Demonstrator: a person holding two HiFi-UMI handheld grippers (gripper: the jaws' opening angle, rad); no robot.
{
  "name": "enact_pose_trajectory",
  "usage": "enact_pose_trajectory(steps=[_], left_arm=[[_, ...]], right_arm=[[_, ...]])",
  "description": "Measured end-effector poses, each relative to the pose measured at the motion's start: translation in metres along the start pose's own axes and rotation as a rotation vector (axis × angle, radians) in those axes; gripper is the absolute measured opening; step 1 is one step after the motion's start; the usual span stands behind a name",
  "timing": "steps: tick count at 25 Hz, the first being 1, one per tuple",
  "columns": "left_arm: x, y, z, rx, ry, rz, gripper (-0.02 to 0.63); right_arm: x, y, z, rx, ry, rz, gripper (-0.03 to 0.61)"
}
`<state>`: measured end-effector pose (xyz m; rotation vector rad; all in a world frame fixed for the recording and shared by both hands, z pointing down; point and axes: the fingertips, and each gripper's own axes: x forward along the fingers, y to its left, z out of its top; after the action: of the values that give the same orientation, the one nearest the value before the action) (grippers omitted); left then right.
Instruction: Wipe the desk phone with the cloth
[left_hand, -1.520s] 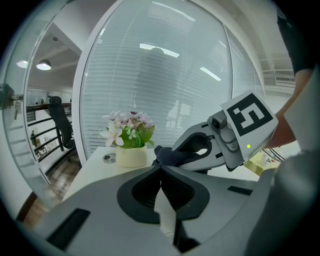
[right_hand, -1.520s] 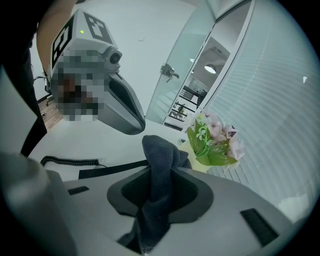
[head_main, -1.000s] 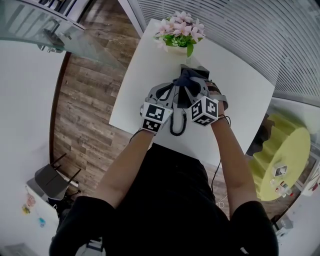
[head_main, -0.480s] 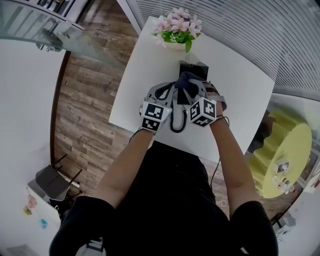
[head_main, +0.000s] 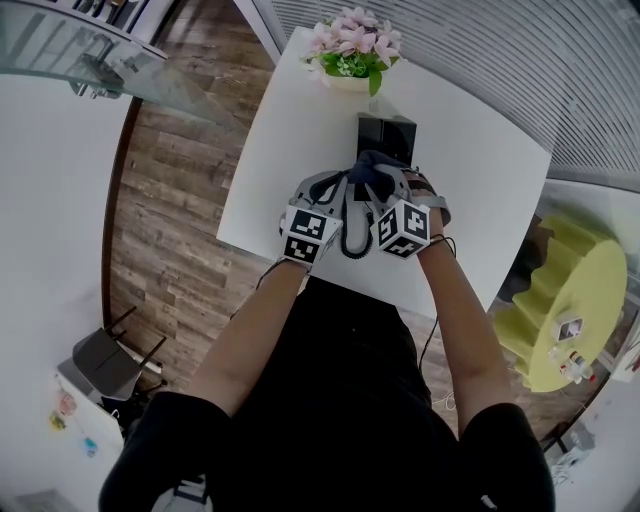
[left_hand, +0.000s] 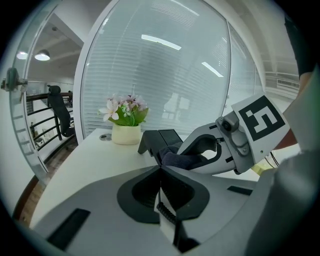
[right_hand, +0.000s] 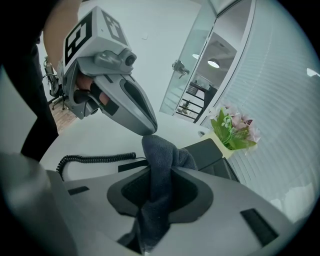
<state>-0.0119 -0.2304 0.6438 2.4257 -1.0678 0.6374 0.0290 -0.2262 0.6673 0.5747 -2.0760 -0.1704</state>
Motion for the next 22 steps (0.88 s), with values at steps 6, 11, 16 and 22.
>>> enact_pose_trajectory(steps=[6, 11, 16, 22], left_arm=[[-0.002, -0.007, -0.013, -0.002, 0.021, -0.008, 0.011], [-0.004, -0.013, -0.027, -0.009, 0.038, -0.016, 0.011], [-0.006, -0.019, -0.035, -0.016, 0.048, -0.027, 0.011], [-0.008, -0.024, -0.048, -0.022, 0.069, -0.037, 0.011]], right_arm=[[-0.001, 0.016, -0.005, 0.005, 0.003, 0.010, 0.110], [-0.002, 0.027, -0.007, 0.001, 0.004, 0.011, 0.110], [-0.004, 0.037, -0.011, 0.008, 0.005, 0.011, 0.110], [-0.004, 0.052, -0.015, 0.010, 0.016, 0.029, 0.110]])
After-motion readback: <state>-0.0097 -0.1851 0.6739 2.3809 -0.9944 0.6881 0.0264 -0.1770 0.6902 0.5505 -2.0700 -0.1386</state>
